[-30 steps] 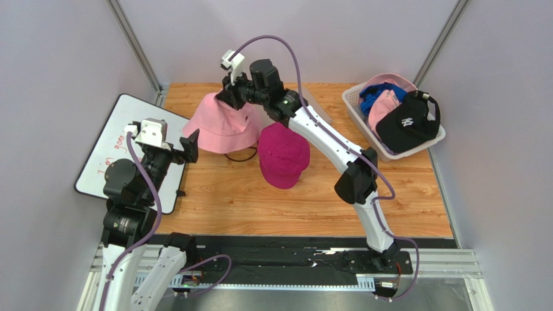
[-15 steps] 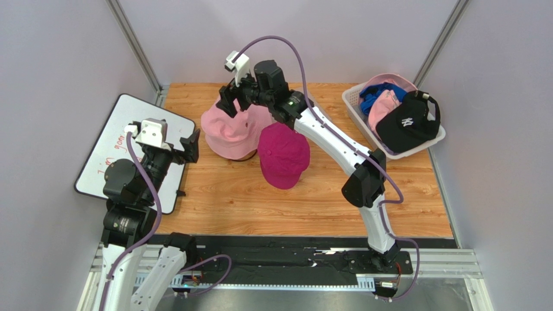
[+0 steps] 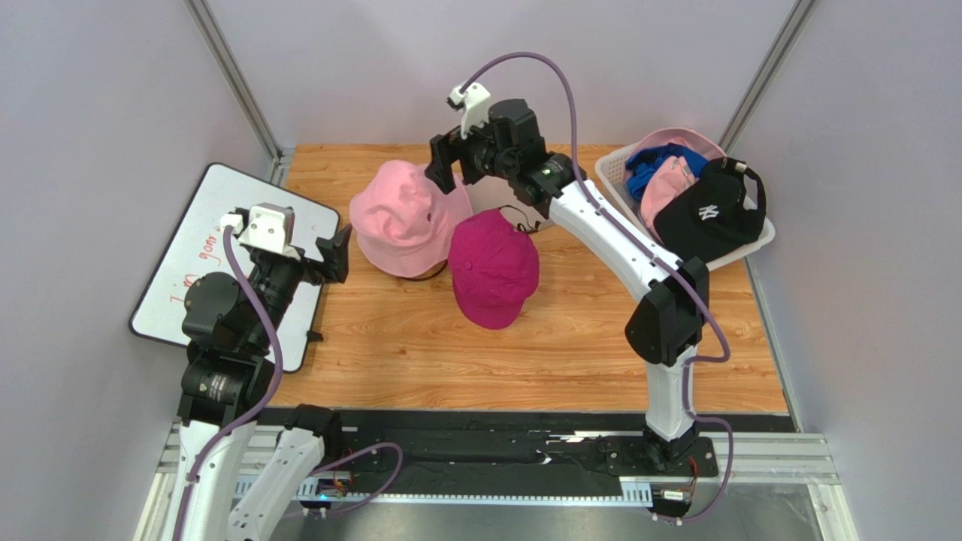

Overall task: Stack the hats
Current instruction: Pick up the hat from the bin.

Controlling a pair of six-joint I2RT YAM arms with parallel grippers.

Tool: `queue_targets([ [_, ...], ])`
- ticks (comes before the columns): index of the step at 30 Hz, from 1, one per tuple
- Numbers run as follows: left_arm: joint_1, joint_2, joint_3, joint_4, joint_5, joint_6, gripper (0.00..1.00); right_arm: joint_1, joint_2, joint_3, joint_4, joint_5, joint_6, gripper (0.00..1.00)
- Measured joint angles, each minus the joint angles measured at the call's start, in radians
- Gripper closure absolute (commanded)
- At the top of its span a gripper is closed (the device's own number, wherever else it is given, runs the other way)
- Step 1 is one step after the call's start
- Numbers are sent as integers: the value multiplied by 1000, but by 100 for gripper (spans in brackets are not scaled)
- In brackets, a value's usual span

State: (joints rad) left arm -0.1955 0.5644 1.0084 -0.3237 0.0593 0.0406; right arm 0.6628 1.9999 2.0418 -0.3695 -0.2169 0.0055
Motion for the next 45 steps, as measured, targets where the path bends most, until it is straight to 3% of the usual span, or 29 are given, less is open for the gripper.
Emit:
queue_targets([
  [6, 0, 27, 0, -1, 23, -13, 0, -53, -182, -166, -19, 37, 33, 9],
  [14, 0, 52, 0, -2, 54, -18, 0, -129, -562, -444, -61, 174, 54, 10],
  [20, 1, 70, 0, -3, 63, -19, 1, -391, -769, -639, -133, 224, 111, 10],
  [26, 1, 85, 0, -8, 67, -23, 1, -735, -802, -771, -214, 210, 190, 11],
  [29, 1, 91, 0, -9, 66, -37, 0, -840, -809, -820, -251, 203, 216, 15],
  [37, 1, 116, 0, -10, 66, -64, 1, -851, -789, -875, -264, 188, 251, 18],
  [45, 1, 125, 0, -24, 65, -78, 1, -851, -640, -877, -226, 329, 303, 19],
])
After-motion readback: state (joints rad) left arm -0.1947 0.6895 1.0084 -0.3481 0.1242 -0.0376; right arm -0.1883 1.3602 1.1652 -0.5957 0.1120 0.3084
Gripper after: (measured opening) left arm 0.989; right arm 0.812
